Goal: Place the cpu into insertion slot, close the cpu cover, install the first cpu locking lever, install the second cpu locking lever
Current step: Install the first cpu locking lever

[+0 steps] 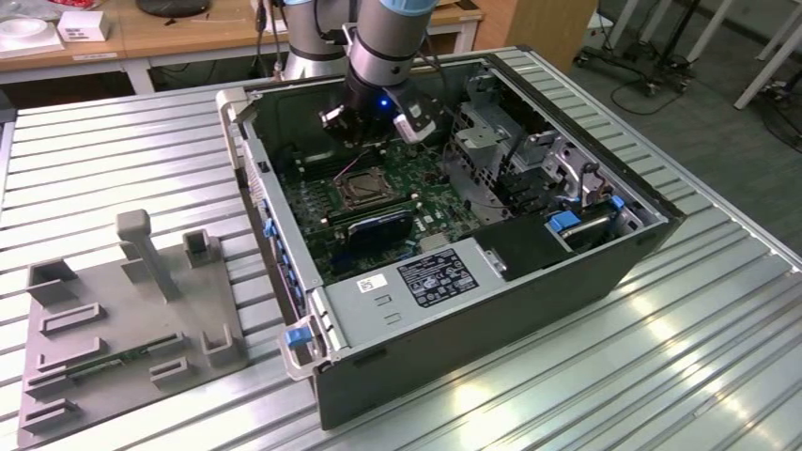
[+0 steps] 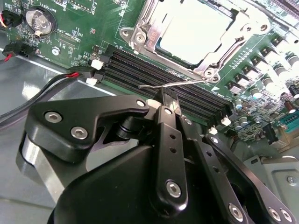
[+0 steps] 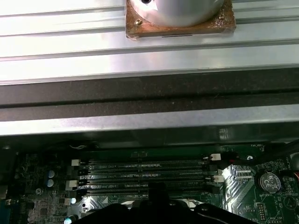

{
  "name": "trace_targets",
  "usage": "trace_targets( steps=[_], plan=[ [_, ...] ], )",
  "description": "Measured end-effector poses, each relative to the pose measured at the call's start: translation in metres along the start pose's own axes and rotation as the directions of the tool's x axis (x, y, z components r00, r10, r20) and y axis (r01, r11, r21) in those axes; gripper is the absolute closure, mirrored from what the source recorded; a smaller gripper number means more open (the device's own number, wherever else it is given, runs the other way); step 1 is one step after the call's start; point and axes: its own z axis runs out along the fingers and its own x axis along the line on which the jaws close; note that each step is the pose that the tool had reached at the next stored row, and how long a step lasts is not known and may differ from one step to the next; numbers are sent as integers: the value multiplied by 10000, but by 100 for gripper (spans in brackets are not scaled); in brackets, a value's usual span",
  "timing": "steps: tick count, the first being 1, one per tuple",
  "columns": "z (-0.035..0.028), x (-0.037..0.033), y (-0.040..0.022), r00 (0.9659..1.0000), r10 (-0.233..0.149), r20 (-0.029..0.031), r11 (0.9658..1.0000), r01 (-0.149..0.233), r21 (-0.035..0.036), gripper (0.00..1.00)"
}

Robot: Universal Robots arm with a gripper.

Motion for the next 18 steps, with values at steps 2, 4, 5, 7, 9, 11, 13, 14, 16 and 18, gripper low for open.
trace_targets(
  steps=[2, 4, 5, 7, 9, 11, 13, 14, 16, 18],
  plan=[
    [4, 0, -1, 10000, 0, 1, 10000, 0, -3, 89],
    [11, -1, -3, 10000, 0, 1, 10000, 0, -3, 89],
    [16, -1, -6, 10000, 2, -2, 10000, -2, 0, 89],
    [28, -5, -10, 10000, 3, -8, 10000, -3, 0, 89],
    [41, -10, -15, 10000, 5, -17, 10000, -5, 1, 89],
    [56, -16, -21, 10000, 8, -26, 10000, -8, 1, 89],
    [73, -20, -26, 10000, 10, -31, 10000, -10, 1, 89],
    [82, -22, -28, 10000, 10, -32, 10000, -10, 1, 89],
    [96, -24, -33, 10000, 11, -33, 10000, -11, 1, 89],
    [108, -25, -36, 10000, 10, -34, 10000, -10, 2, 89]
  ],
)
